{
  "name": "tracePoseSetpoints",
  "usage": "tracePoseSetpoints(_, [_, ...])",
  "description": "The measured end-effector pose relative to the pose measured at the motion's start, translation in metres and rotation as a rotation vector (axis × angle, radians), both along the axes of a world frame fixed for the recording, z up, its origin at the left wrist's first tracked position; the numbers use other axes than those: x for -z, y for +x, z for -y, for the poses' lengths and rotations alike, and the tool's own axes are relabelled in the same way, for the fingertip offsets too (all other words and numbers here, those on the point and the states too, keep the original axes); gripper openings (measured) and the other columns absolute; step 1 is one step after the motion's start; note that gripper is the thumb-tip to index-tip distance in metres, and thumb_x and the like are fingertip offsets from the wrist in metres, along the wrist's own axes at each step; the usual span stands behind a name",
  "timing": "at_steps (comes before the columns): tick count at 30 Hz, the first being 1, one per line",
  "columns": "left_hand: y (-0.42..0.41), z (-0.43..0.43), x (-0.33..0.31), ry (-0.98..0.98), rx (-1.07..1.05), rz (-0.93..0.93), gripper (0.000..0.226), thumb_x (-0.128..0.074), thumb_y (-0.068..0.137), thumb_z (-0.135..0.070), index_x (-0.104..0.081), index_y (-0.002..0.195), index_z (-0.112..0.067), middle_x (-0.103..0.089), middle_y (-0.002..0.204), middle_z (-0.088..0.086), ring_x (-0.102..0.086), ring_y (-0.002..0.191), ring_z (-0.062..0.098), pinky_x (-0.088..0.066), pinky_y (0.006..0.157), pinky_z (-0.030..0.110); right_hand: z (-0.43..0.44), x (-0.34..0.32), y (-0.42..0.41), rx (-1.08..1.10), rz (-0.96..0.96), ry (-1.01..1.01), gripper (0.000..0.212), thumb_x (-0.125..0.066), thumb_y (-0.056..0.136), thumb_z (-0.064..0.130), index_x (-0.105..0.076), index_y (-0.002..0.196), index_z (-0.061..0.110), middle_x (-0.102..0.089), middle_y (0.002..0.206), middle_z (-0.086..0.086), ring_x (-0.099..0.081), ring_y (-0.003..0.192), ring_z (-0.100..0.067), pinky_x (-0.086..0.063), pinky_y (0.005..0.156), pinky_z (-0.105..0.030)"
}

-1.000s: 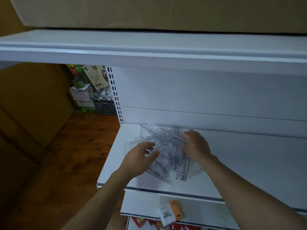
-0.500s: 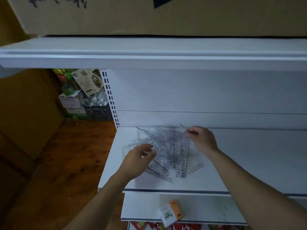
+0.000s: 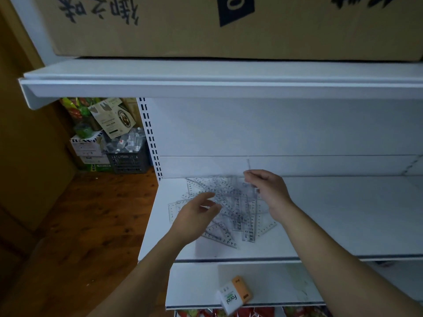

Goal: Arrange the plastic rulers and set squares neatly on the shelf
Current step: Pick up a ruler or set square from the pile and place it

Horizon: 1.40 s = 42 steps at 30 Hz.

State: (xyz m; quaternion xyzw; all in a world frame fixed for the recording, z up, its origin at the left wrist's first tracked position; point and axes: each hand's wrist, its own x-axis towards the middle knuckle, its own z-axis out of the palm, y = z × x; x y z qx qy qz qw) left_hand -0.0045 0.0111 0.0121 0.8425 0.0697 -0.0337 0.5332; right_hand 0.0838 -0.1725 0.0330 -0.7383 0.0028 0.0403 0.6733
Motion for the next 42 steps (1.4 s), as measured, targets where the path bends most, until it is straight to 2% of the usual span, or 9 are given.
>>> tracePoseSetpoints(3, [0.000,0.005,-0.001,-0.137,-0.006,-0.033,0.034,-0.056,0.092,-0.043,-0.052,0.125,-0.034,-0.063,0.112,-0.011,-0.061,0.100,0.005,-0.047,0.079,0.022,-0.014,-0.002,-0.021,-0.020,-0.029,0.149,0.012,-0.072,0.081,0.009,-0.071,0.092,0.014,-0.070,0.078,0.001,-0.063,0.068,-0.007,-0.050,0.062,-0.016])
tracePoseSetpoints(6, [-0.004,0.014,-0.001,-0.274,-0.037,-0.008,0.017,-0.057,0.094,-0.029,-0.063,0.109,-0.022,-0.070,0.101,-0.004,-0.068,0.087,0.008,-0.051,0.076,0.021,-0.022,-0.002,-0.039,-0.042,-0.042,0.222,0.014,-0.071,0.081,0.004,-0.066,0.095,0.006,-0.068,0.076,-0.004,-0.065,0.068,-0.010,-0.052,0.063,-0.020])
tracePoseSetpoints(10, [-0.011,0.021,0.000,-0.438,-0.080,0.061,0.013,-0.056,0.095,-0.010,-0.067,0.100,-0.012,-0.074,0.087,0.003,-0.068,0.072,0.012,-0.051,0.066,0.021,-0.012,0.004,-0.057,-0.054,-0.067,0.210,0.008,-0.068,0.084,0.009,-0.066,0.091,0.012,-0.071,0.083,-0.005,-0.067,0.078,-0.014,-0.051,0.069,-0.024])
tracePoseSetpoints(14, [-0.015,0.033,0.004,-0.460,-0.024,0.054,0.013,-0.057,0.093,-0.005,-0.069,0.098,-0.007,-0.072,0.078,0.005,-0.064,0.064,0.012,-0.050,0.061,0.017,0.019,0.007,-0.069,0.049,-0.070,0.199,0.010,-0.061,0.091,0.019,-0.067,0.096,0.012,-0.073,0.083,-0.001,-0.064,0.074,-0.014,-0.050,0.067,-0.025])
tracePoseSetpoints(22, [-0.012,0.107,0.013,-0.425,0.104,0.027,0.016,-0.057,0.091,0.000,-0.071,0.091,-0.008,-0.070,0.067,0.003,-0.064,0.061,0.011,-0.049,0.059,0.017,0.102,0.018,-0.099,0.256,0.028,0.011,0.008,-0.060,0.091,0.008,-0.066,0.087,0.009,-0.074,0.079,-0.003,-0.064,0.064,-0.008,-0.049,0.059,-0.017])
tracePoseSetpoints(27, [-0.006,0.187,0.017,-0.376,0.202,0.027,0.019,-0.057,0.090,-0.001,-0.072,0.088,-0.013,-0.071,0.069,0.003,-0.066,0.065,0.012,-0.051,0.064,0.022,0.181,0.026,-0.114,0.363,0.020,0.015,0.007,-0.060,0.091,0.008,-0.066,0.087,0.009,-0.074,0.078,-0.003,-0.066,0.065,-0.009,-0.050,0.061,-0.017])
tracePoseSetpoints(30, [-0.004,0.253,0.016,-0.383,0.261,0.024,0.016,-0.057,0.090,-0.002,-0.072,0.089,-0.008,-0.070,0.069,0.005,-0.064,0.063,0.011,-0.050,0.062,0.017,0.248,0.028,-0.123,0.407,0.007,0.035,0.007,-0.062,0.089,0.007,-0.067,0.085,0.008,-0.074,0.077,-0.004,-0.067,0.069,-0.011,-0.051,0.062,-0.017])
tracePoseSetpoints(35, [-0.003,0.386,0.020,-0.422,0.371,-0.004,0.012,-0.062,0.090,-0.006,-0.073,0.085,-0.007,-0.066,0.067,0.008,-0.059,0.061,0.012,-0.049,0.060,0.019,0.377,0.026,-0.147,0.486,0.031,0.005,0.010,-0.064,0.089,0.009,-0.069,0.080,0.012,-0.066,0.067,0.004,-0.059,0.061,-0.005,-0.047,0.060,-0.015])
tracePoseSetpoints(42, [-0.015,0.539,0.012,-0.453,0.551,-0.006,0.013,-0.059,0.091,-0.007,-0.072,0.088,-0.008,-0.069,0.066,-0.001,-0.061,0.064,0.010,-0.051,0.065,0.018,0.525,0.024,-0.179,0.638,-0.010,-0.021,0.007,-0.064,0.090,0.014,-0.069,0.089,0.011,-0.071,0.079,-0.005,-0.062,0.065,-0.007,-0.050,0.062,-0.018])
